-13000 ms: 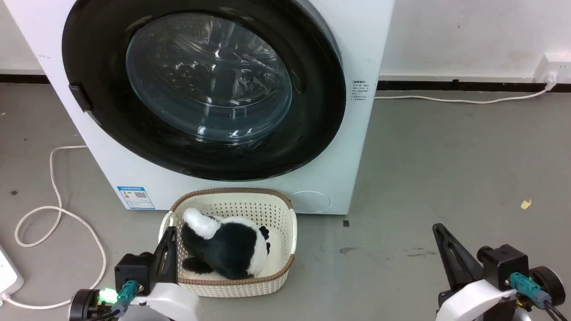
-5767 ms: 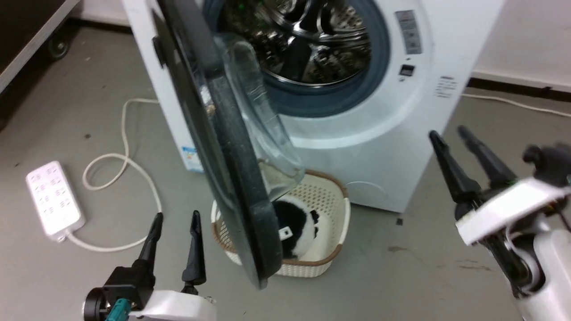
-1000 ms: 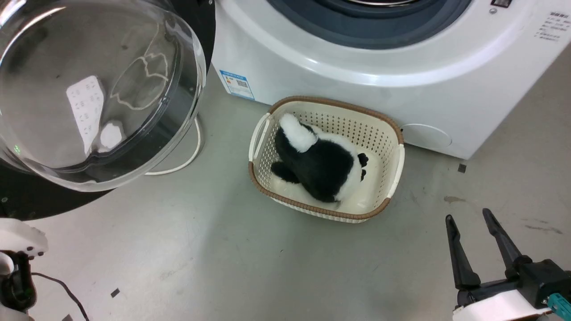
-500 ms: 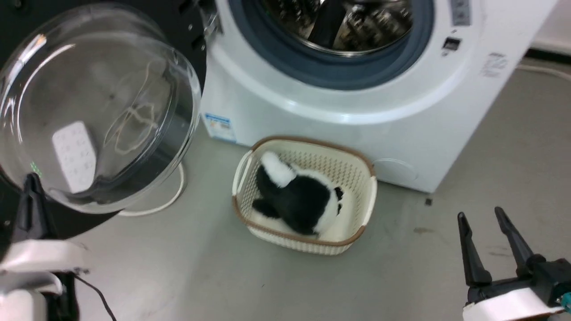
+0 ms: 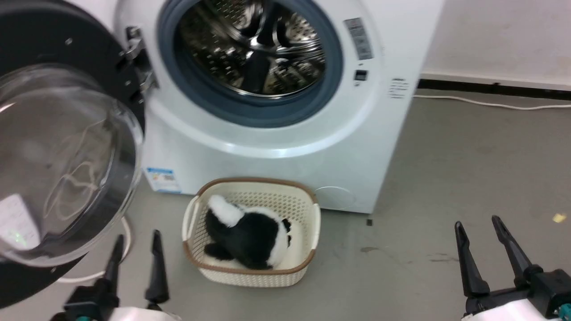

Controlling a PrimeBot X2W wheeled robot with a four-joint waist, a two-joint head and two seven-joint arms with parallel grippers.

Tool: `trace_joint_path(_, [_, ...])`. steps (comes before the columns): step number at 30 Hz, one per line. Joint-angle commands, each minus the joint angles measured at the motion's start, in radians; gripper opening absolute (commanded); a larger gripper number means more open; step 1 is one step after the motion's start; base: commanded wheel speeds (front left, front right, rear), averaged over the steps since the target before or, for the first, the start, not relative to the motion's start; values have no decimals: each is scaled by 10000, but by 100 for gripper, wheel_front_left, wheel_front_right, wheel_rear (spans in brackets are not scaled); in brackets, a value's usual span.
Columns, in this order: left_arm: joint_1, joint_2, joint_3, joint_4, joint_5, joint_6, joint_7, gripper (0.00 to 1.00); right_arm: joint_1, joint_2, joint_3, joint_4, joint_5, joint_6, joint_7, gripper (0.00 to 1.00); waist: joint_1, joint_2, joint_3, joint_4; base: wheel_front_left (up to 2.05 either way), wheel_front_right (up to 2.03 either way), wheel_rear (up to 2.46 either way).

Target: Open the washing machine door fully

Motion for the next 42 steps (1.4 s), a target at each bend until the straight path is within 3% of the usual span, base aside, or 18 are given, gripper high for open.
trace_joint_path(1, [184,-46,-116,-40,185,4,-48,100,164,56,10,-3,-46,8,-42,100,1,0,-215,-293,0,0,0])
trace_joint_path(12, [567,-303,-935,285,742,-24,-53,100,527,129,440,161,139,8,-43,100,1,0,-426,-834,0,0,0])
trace_joint_path(37, [494,-533,-889,282,677,245,-54,100,493,133,501,224,297,8,-43,100,1,0,-322,-878,0,0,0])
trace_joint_path(38, [471,-525,-911,305,660,203,-1,0,428,82,495,234,272,0,1,0,1,0,-321,-877,0,0,0])
trace_joint_path(42, [470,-524,-931,322,662,193,18,0,426,81,491,234,272,0,6,0,1,0,-318,-879,0,0,0])
